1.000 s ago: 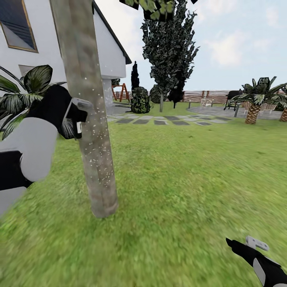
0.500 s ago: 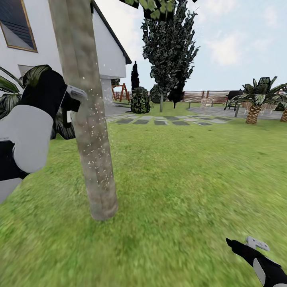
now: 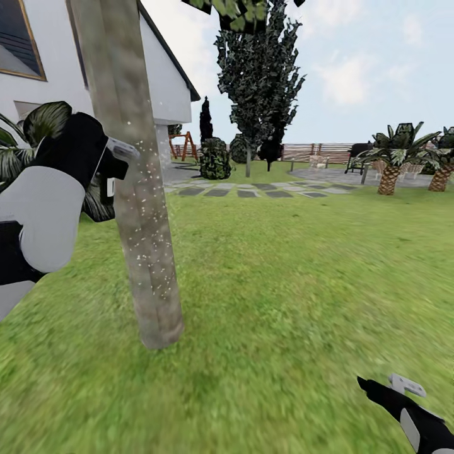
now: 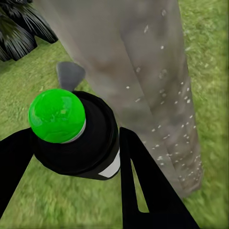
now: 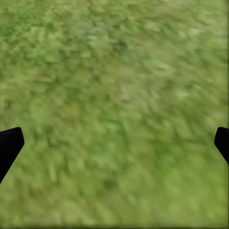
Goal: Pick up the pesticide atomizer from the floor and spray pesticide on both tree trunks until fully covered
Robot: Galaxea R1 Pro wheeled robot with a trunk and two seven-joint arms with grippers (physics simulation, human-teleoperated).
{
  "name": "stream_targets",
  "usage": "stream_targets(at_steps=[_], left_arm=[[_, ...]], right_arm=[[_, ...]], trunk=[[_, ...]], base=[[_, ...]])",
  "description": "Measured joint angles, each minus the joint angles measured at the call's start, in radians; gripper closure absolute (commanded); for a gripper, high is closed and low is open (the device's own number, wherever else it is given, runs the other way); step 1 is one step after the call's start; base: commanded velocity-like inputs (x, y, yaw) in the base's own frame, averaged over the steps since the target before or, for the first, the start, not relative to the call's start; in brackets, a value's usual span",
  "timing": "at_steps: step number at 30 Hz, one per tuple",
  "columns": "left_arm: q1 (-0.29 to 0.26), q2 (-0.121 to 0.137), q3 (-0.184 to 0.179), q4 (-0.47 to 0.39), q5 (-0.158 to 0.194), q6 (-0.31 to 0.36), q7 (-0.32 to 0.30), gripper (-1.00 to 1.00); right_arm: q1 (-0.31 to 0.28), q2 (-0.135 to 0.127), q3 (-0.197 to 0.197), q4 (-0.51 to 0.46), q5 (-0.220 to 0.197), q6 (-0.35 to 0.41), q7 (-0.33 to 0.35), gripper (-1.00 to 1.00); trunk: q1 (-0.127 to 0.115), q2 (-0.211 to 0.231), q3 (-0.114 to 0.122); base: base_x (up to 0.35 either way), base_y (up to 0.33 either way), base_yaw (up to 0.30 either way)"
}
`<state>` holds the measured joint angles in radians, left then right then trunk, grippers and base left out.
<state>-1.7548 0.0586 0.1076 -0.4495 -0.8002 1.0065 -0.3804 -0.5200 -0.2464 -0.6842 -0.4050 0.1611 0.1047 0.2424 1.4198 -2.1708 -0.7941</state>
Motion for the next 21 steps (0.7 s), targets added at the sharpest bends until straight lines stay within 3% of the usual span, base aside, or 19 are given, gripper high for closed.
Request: stream_targets(at_steps=[6,19,21], left_arm=[[0.000,0.020,0.000,0.001,0.000,0.000,0.000,1.00],[0.000,0.021,0.000,0.029,-0.001,0.000,0.000,1.00],[0.000,0.021,0.000,0.065,0.003,0.000,0.000,1.00]], right_arm=[[0.000,0.000,0.000,0.000,0.000,0.000,0.000,-1.00],[0.000,0.000,0.000,0.000,0.000,0.000,0.000,-1.00],[0.000,0.000,0.000,0.000,0.000,0.000,0.000,-1.00]], trunk=[[0.000,0.000,0.000],[0.000,0.000,0.000],[0.000,0.000,0.000]], base=[[-0.162,0.125,-0.001],[-0.103,0.095,0.000],[-0.003,0.003,0.000]])
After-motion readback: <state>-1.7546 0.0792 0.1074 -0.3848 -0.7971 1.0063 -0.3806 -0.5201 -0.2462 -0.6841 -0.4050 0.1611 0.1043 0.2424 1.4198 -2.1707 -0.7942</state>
